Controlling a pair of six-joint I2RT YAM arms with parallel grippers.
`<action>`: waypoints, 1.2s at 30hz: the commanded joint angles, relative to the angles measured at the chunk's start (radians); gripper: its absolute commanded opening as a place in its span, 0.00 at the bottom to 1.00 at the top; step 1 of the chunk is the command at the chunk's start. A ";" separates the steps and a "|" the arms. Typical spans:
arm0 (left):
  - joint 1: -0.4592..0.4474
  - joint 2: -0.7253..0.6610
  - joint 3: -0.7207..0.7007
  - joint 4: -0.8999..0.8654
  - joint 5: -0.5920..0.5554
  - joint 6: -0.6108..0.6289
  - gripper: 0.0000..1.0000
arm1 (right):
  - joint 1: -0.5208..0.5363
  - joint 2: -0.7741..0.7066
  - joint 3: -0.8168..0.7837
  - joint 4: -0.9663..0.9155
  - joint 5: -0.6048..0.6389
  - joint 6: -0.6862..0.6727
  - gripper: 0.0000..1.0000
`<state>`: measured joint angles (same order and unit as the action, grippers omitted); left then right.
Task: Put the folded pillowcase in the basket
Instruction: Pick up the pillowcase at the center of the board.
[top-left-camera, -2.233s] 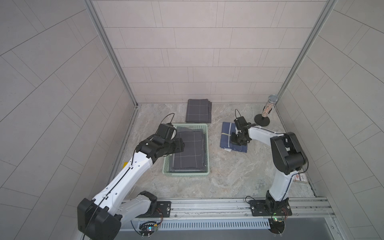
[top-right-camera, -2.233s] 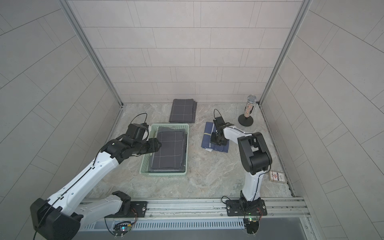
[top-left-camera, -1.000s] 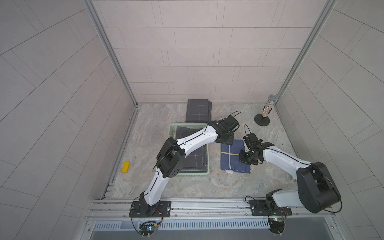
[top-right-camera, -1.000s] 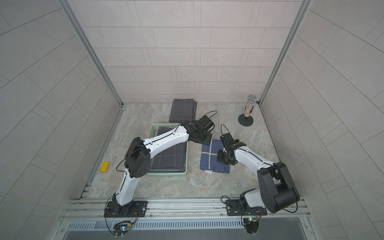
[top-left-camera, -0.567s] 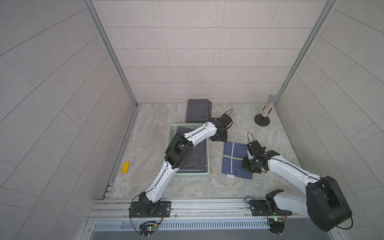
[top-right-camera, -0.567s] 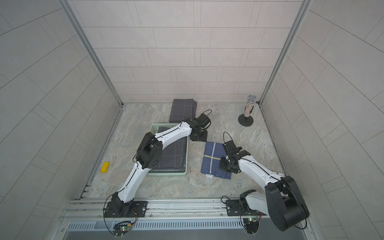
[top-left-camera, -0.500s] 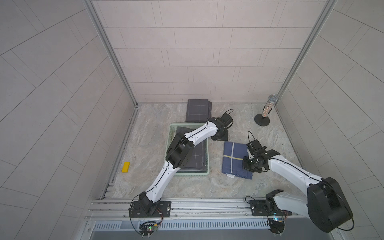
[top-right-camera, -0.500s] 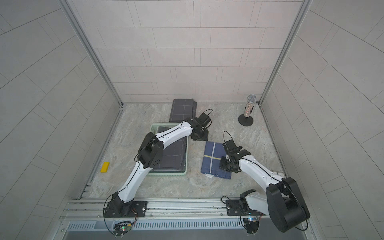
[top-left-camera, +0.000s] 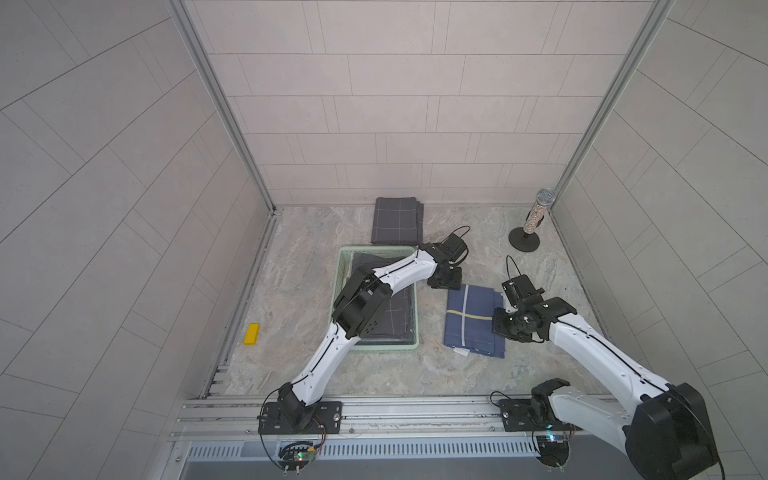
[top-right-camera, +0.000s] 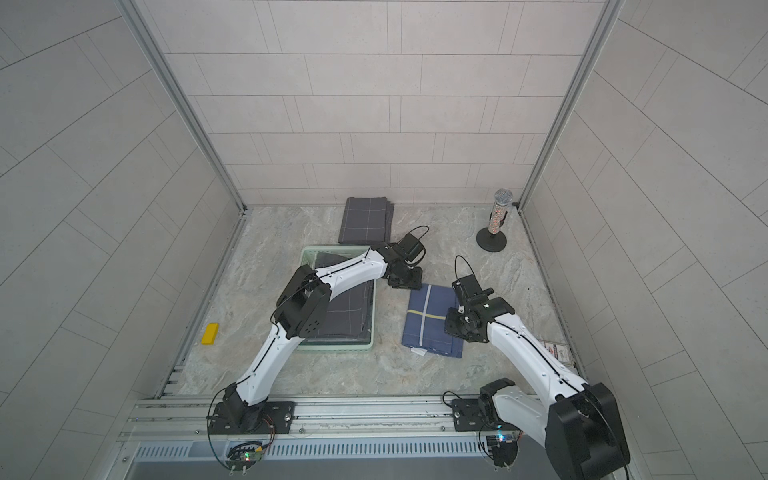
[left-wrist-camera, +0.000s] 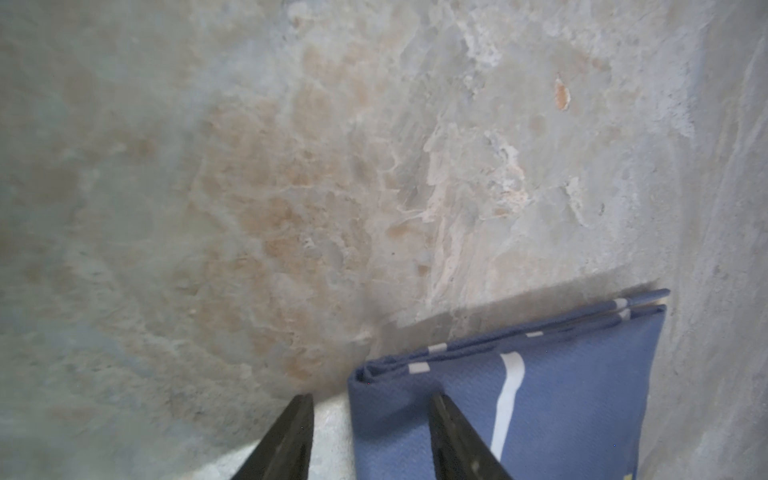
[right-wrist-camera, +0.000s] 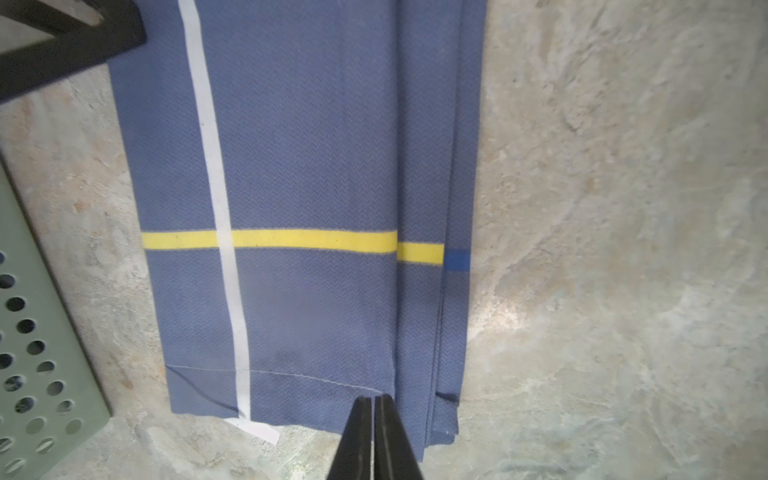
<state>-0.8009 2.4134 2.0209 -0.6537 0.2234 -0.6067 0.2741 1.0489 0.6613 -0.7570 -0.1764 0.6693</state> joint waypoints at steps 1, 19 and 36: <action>-0.003 0.028 -0.018 0.030 0.031 0.005 0.42 | -0.001 -0.040 0.013 -0.062 0.027 0.000 0.12; 0.020 -0.217 -0.307 0.116 -0.065 -0.016 0.00 | -0.016 -0.017 -0.096 -0.003 0.056 0.052 0.57; 0.023 -0.221 -0.334 0.134 -0.032 -0.028 0.00 | -0.016 0.004 -0.197 0.140 -0.037 0.082 0.61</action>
<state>-0.7849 2.2177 1.6997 -0.5098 0.1974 -0.6369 0.2607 1.0962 0.4881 -0.6136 -0.2180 0.7319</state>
